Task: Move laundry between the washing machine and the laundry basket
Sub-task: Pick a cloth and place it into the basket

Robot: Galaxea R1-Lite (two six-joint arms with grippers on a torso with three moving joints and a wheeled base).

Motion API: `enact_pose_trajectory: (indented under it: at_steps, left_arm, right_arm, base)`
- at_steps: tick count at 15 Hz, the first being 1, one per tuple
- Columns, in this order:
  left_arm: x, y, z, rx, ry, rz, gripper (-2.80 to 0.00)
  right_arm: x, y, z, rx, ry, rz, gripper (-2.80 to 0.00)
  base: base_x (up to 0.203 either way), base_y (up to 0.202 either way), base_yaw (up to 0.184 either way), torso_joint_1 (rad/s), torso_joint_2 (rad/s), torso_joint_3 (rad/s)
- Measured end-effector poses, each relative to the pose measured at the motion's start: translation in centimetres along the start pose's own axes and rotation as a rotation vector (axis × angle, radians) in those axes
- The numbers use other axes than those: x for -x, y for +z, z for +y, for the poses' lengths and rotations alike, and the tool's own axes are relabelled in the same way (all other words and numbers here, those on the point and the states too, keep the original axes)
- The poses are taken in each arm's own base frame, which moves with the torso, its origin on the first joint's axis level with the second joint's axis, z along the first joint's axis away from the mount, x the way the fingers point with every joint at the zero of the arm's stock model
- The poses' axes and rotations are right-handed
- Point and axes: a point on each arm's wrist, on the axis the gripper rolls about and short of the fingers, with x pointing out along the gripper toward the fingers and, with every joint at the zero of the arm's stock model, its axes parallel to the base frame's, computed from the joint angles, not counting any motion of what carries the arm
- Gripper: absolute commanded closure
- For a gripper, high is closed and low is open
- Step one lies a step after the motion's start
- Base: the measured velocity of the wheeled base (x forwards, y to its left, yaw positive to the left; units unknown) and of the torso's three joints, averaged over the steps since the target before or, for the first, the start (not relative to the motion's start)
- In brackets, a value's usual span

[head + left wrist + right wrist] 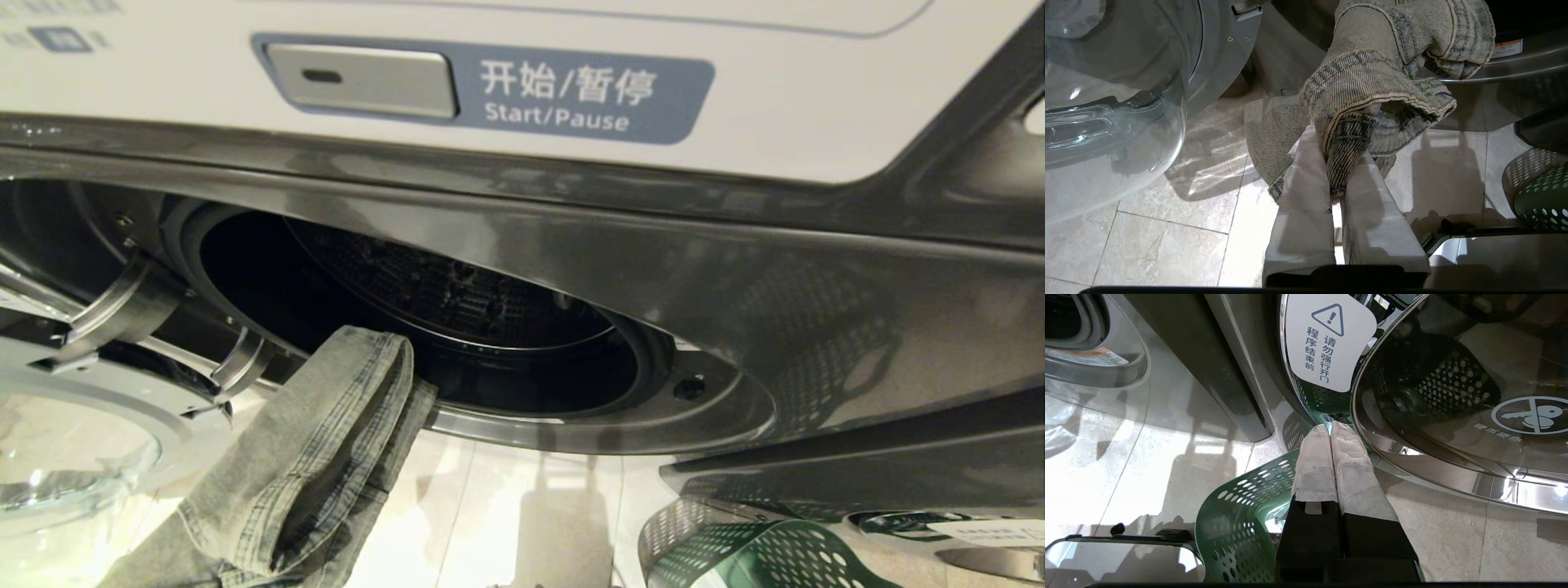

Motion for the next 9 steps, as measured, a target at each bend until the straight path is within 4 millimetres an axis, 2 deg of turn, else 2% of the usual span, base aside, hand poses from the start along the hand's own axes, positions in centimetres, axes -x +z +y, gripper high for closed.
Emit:
enact_pose_trajectory:
  at_steps: [9]
  left_arm:
    - [0.14, -0.03, 0.01, 0.061, 0.008, -0.021, 0.0]
  right_arm:
    - [0.0, 0.0, 0.0, 0.0, 0.0, 0.0, 0.0]
  base:
    - [0.0, 0.0, 0.0, 0.0, 0.0, 0.0]
